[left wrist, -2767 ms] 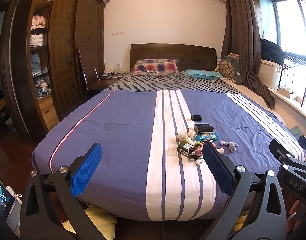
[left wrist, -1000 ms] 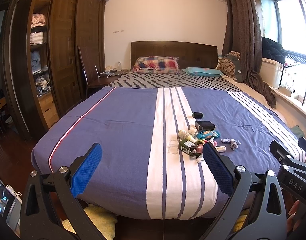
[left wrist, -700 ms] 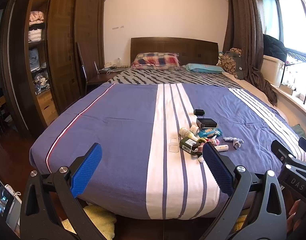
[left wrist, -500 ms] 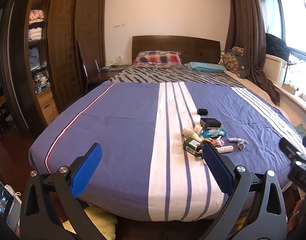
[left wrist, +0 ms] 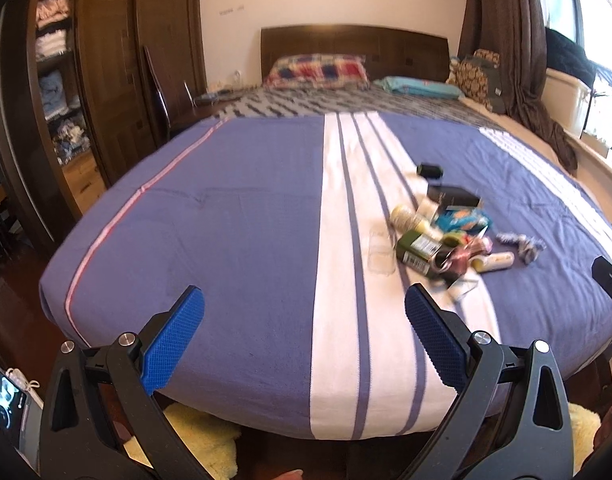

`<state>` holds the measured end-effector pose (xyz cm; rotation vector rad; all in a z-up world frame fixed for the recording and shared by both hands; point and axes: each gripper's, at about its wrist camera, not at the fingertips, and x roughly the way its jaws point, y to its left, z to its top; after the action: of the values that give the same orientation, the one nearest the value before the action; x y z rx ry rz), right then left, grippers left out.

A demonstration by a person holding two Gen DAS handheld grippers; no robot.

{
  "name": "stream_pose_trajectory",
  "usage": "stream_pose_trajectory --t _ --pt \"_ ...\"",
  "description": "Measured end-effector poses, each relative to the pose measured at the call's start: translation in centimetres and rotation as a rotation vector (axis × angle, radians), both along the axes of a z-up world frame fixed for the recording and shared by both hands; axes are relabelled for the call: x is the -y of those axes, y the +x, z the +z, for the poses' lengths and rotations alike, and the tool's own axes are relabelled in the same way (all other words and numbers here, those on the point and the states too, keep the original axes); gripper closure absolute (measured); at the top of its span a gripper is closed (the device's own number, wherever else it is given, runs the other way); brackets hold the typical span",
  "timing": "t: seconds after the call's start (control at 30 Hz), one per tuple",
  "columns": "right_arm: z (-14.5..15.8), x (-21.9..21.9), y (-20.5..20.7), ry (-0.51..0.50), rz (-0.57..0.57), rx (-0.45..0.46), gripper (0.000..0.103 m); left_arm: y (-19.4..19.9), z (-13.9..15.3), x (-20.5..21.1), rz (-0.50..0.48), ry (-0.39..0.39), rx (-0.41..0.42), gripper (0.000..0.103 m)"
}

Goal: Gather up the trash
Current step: 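Grasp the yellow-white tube with the right gripper while the left gripper grasps the clear plastic box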

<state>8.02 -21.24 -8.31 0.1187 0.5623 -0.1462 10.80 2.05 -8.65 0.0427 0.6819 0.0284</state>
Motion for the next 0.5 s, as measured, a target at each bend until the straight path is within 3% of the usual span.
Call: stream_pose_trajectory --t 0.2,0.43,0.5 --pt "-4.4 -0.2 3.2 0.018 0.023 -0.092 0.003 2.6 -3.6 -0.3 -0.011 -0.015 -0.073 0.009" --pt "-8.3 -1.0 8.2 0.021 0.097 -0.133 0.024 5.2 -6.8 0.4 -0.05 -0.011 -0.137 0.017" --pt "-8.9 -1.0 9.2 0.046 0.116 -0.163 0.024 5.8 -7.4 0.5 -0.059 -0.018 -0.148 0.019"
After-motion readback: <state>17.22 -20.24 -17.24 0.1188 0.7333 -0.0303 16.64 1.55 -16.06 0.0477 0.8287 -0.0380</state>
